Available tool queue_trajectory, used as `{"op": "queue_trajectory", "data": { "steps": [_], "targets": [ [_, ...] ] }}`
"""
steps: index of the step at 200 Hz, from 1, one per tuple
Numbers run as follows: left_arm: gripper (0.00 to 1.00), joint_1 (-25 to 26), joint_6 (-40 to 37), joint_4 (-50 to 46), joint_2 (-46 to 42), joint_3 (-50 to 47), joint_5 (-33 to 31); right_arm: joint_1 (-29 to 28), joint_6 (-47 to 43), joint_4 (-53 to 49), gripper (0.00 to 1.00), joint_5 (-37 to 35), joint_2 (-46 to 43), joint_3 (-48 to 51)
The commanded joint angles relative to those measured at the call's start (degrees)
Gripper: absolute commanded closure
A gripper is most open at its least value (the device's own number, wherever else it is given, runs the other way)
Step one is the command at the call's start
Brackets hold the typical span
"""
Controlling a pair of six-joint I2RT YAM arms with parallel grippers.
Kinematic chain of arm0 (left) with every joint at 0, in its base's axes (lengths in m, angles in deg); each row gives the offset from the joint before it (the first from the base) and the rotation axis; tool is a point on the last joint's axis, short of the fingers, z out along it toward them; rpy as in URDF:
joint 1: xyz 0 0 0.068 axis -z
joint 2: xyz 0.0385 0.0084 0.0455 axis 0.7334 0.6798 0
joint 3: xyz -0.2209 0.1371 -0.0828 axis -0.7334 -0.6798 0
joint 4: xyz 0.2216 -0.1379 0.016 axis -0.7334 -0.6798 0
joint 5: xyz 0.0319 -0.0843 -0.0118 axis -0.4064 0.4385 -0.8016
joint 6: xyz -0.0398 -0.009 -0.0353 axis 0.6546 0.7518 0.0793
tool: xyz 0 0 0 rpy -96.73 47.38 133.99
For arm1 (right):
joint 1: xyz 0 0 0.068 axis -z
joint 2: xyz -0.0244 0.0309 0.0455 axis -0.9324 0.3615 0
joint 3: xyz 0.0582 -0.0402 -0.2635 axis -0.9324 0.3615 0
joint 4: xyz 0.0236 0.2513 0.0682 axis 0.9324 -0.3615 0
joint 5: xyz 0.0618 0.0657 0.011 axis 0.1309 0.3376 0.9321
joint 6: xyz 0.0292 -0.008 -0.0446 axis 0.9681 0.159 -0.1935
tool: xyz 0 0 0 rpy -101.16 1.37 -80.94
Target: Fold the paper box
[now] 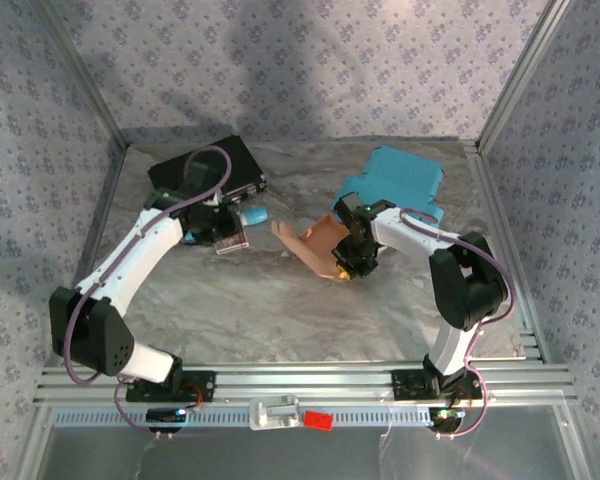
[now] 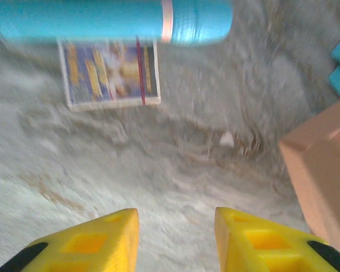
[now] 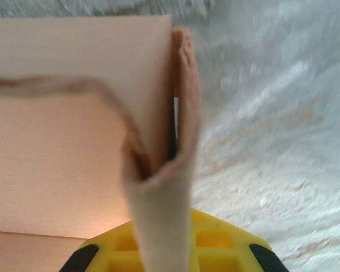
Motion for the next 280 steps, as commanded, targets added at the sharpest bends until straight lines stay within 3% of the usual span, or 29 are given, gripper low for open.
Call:
{"op": "queue_trajectory", "data": {
  "steps": [1, 22, 83, 108, 163, 190, 217, 247, 280],
  "targets": [
    [0.62, 1.0, 2.2, 5.7, 0.4, -7.6, 13.2, -1.5, 14.1, 0.4, 1.0, 3.5, -1.8, 2.7],
    [0.63, 3.5, 6.1, 13.7, 0.3, -13.8, 17.6, -3.3, 19.8, 1.8, 1.0, 4.2, -1.3, 3.9],
    [0.63, 8.8, 12.7, 25.5, 4.5, -18.3, 17.7, -8.0, 26.2, 6.2, 1.0, 6.4, 2.8, 4.1],
    [0.62, 8.8, 11.1, 26.9, 6.2, -17.7, 17.8, -8.9, 26.5, 7.6, 0.82, 7.1, 3.3, 4.5],
    [0.62, 8.8, 11.7, 28.8, 9.0, -16.1, 19.0, -7.5, 23.1, 6.9, 0.62, 7.7, -0.3, 3.9],
    [0.62, 8.7, 12.0, 28.1, 9.4, -15.3, 18.9, -5.2, 14.8, 2.9, 0.51, 5.4, -4.2, -0.5],
    [0.62, 8.8, 12.9, 28.1, 9.4, -15.0, 18.7, -2.4, -3.9, -2.2, 0.45, 0.8, -6.5, -8.6],
    [0.62, 8.7, 13.7, 28.2, 9.8, -14.3, 18.9, -0.4, -28.5, -5.1, 0.48, -5.7, -5.7, -12.7],
    [0.62, 8.8, 13.8, 27.2, 10.8, -12.7, 18.6, 4.0, -45.8, -0.4, 0.49, -1.1, -4.2, -6.8]
  ]
}}
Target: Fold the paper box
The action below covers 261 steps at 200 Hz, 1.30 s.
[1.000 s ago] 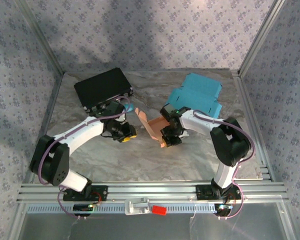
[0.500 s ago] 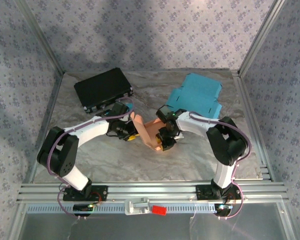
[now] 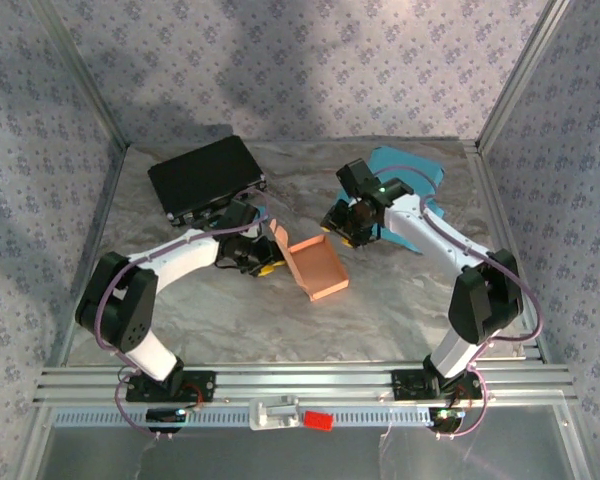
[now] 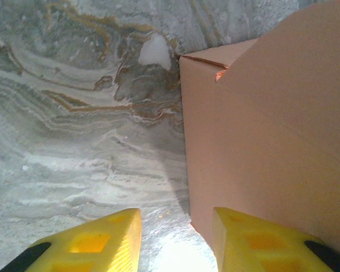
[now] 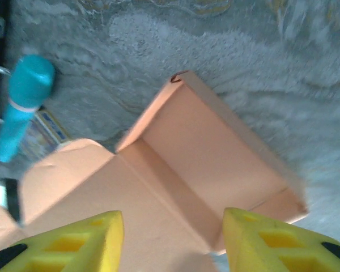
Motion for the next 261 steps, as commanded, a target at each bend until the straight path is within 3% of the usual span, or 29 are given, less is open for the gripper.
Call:
{"op": "queue_trajectory", "data": {
  "steps": [1, 33, 67, 139, 213, 235, 261],
  "targets": [
    [0.62, 0.1, 0.6, -0.9, 1.1, 2.6, 0.6, 2.9, -20.5, -0.8, 0.49, 0.8, 1.8, 4.4],
    [0.62, 0.0, 0.4, -1.4, 2.6, 3.8, 0.3, 3.5, -29.1, 2.0, 0.41, 4.3, 5.2, 6.2],
    [0.62, -0.1, 0.2, -1.2, 5.1, 5.7, 0.6, 3.5, -27.7, 3.9, 0.41, 6.5, 8.5, 8.5],
    [0.62, -1.2, -2.8, -4.0, 13.5, 16.2, 2.2, 1.6, -10.4, 15.2, 0.42, 14.3, 1.5, 19.2],
    [0.62, -1.9, -5.1, -5.7, 22.3, 26.6, 8.6, -7.8, 10.7, 26.5, 0.43, 19.3, 0.0, 23.5],
    [0.63, -1.9, -7.1, -8.4, 24.1, 30.1, 9.6, -8.9, 11.3, 22.8, 0.44, 17.1, -1.6, 21.9],
    [0.63, -2.7, -8.4, -10.3, 24.3, 31.3, 9.1, -7.4, 4.0, 13.3, 0.44, 8.9, -7.4, 19.2]
  ]
}}
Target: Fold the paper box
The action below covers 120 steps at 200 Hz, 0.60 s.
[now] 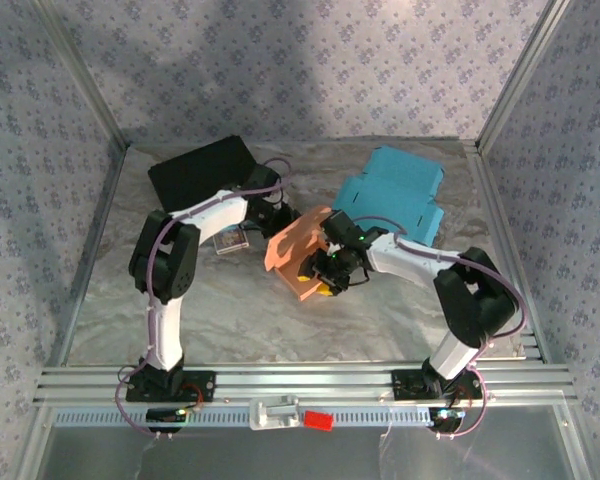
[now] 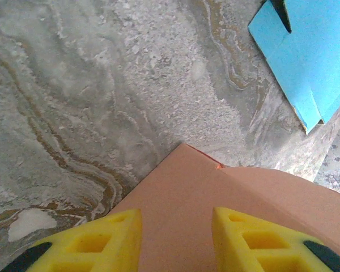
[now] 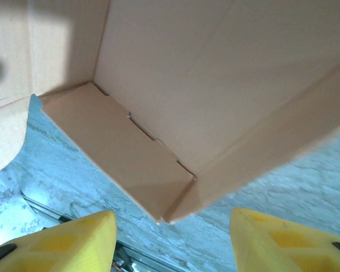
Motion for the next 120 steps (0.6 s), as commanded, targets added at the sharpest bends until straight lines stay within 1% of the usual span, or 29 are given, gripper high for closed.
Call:
{"op": "queue_trajectory", "data": {
  "steps": [1, 20, 31, 52, 55, 73, 94, 105, 120],
  "targets": [
    [0.63, -0.8, -2.8, -4.0, 0.2, 2.3, 1.8, 1.5, -3.7, -8.7, 0.44, -7.3, -6.4, -3.7],
    [0.61, -1.3, -4.0, -5.5, -1.2, 2.7, 0.1, 3.2, -14.9, -13.4, 0.48, -13.3, -11.2, -6.0],
    [0.6, -1.4, -5.0, -7.0, -1.8, 3.5, -1.2, 4.8, -22.1, -14.0, 0.49, -14.7, -13.9, -6.7],
    [0.57, -1.5, -6.9, -10.8, -2.3, 6.4, -4.1, 10.3, -35.3, -13.3, 0.49, -12.7, -16.7, -8.2],
    [0.56, -1.5, -7.3, -12.7, -2.3, 6.9, -4.8, 11.2, -37.1, -13.2, 0.5, -12.2, -16.8, -8.6],
    [0.54, -2.0, -8.8, -18.2, -3.4, 9.8, -10.2, 15.1, -47.5, -12.4, 0.5, -12.8, -17.1, -11.0],
    [0.53, -3.1, -10.1, -22.1, -7.4, 11.1, -17.6, 18.4, -55.0, -9.5, 0.51, -12.8, -16.3, -13.3],
    [0.52, -3.4, -11.4, -23.4, -10.2, 11.2, -20.8, 19.8, -58.7, -6.8, 0.52, -9.4, -15.3, -13.5],
    [0.51, -3.9, -13.2, -26.0, -13.4, 11.2, -23.2, 20.3, -63.8, -3.8, 0.51, -5.4, -14.2, -12.9]
  ]
}}
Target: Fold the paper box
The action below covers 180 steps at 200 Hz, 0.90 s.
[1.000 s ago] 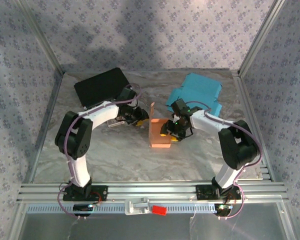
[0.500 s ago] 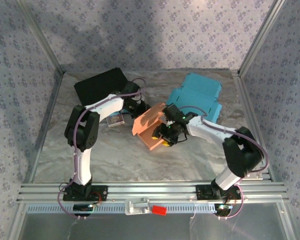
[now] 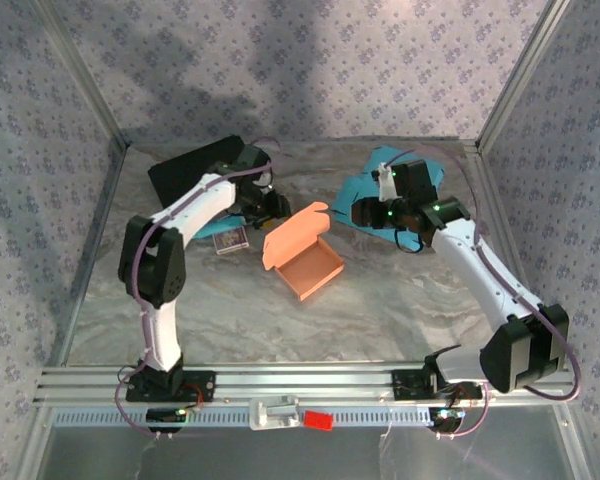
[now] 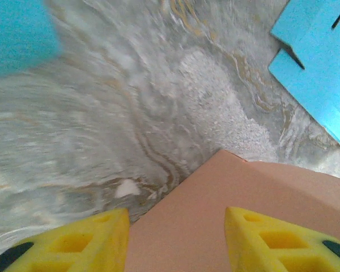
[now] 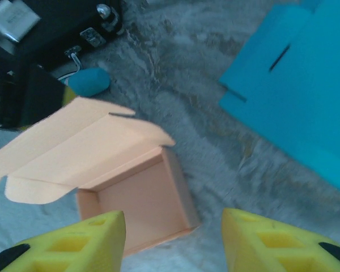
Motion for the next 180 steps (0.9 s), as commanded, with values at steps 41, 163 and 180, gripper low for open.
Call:
{"op": "queue_trajectory", "data": {
  "steps": [41, 163, 180],
  "targets": [
    [0.51, -1.2, -8.6, -12.8, -18.6, -7.7, -3.7, 1.0, -23.2, 4.7, 0.51, 9.8, 7.4, -2.4],
    [0.51, 7.4, -20.8, -10.7, -19.7, -15.9, -9.5, 0.2, -33.3, -5.0, 0.47, 13.9, 18.8, -12.7],
    [0.55, 7.4, -22.0, -9.9, -19.2, -15.7, -8.5, -0.1, -33.3, -5.1, 0.48, 13.6, 18.3, -12.6]
  ]
}}
